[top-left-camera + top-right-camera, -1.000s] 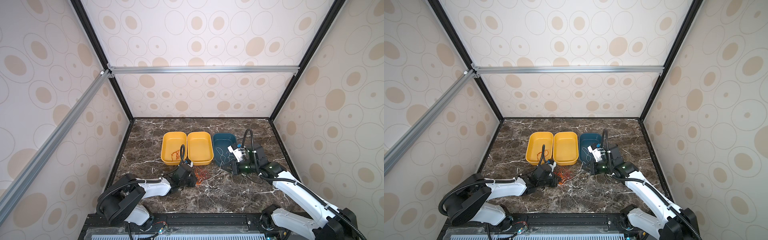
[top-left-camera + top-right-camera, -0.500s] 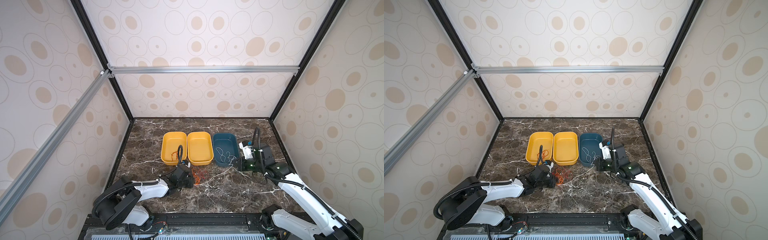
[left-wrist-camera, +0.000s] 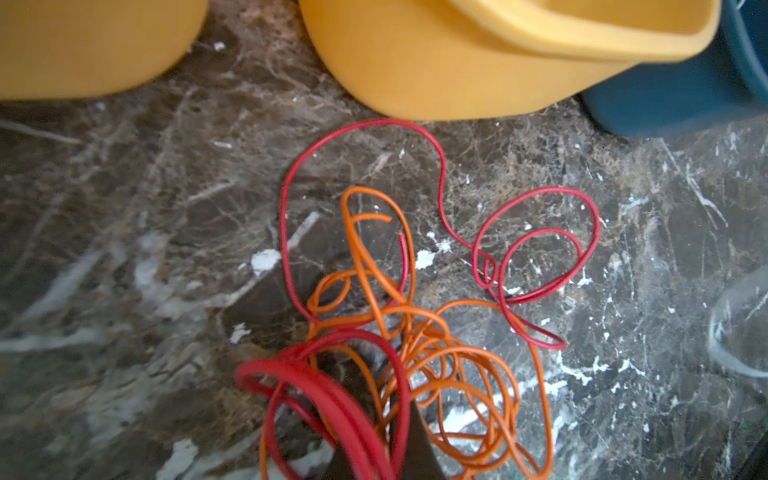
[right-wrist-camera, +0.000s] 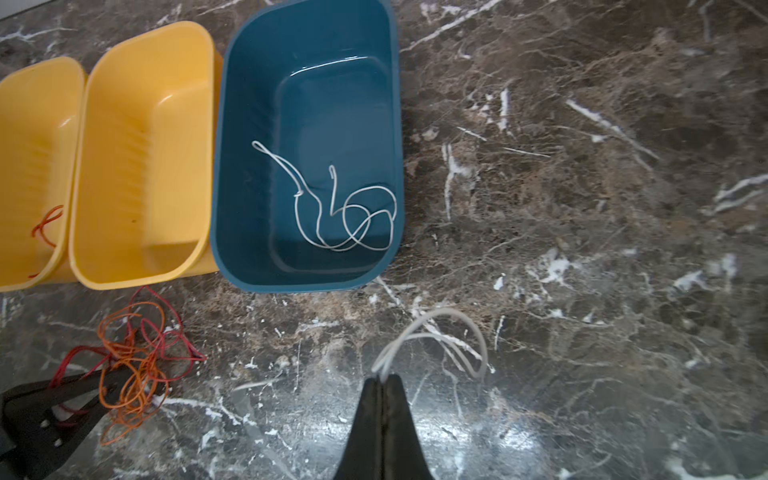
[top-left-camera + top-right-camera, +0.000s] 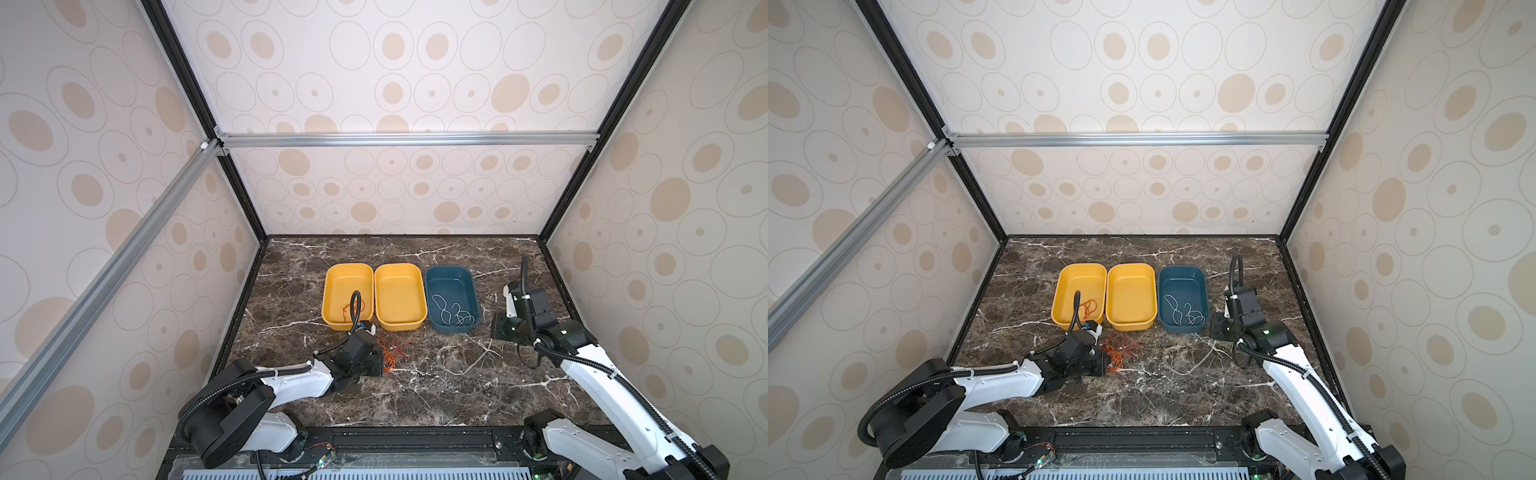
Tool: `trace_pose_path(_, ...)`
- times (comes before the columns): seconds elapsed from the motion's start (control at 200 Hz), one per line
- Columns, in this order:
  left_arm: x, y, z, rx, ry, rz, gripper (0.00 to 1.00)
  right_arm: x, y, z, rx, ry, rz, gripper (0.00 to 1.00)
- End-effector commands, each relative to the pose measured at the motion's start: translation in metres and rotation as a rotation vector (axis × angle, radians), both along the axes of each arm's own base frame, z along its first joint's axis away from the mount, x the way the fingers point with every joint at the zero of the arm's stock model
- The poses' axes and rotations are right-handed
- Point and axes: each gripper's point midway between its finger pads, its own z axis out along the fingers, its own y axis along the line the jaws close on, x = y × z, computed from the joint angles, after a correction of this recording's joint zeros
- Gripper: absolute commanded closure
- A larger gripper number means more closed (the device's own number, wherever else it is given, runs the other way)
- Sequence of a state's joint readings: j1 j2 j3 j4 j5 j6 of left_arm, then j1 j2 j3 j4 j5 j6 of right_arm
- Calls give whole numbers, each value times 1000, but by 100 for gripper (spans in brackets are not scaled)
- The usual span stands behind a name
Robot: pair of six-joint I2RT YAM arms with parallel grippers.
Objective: Untangle the cables
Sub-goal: 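Pull a leftover white cable strand out of the tangle with the right gripper, then carry the white strand over the teal tub and open the right gripper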
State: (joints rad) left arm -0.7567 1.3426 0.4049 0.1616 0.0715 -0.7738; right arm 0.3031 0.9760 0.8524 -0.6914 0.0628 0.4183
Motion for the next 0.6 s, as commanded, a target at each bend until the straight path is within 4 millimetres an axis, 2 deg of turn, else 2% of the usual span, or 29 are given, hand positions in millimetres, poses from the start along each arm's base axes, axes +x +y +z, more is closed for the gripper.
trace_pose_path(0.0,-1,12,-4,27,14,41,90,-2,-18,8,-54,-6,-70,100)
trace_pose_path(0.125,-1,14,-3,25,11,48,90,-1,-15,10,-37,-13,-57,100)
trace_pose_path(0.145,-1,13,-3,23,9,47,90,0,-20,11,-27,-16,-74,100)
trace_pose_path(0.335,-2,9,0,5,3,24,88,5,-8,26,17,-53,-15,100)
trace_pose_path(0.505,-2,4,6,-23,-17,0,86,9,-9,56,8,-110,-10,100)
trace_pose_path(0.595,-1,2,9,-35,-28,-10,82,16,-1,78,43,-160,19,100)
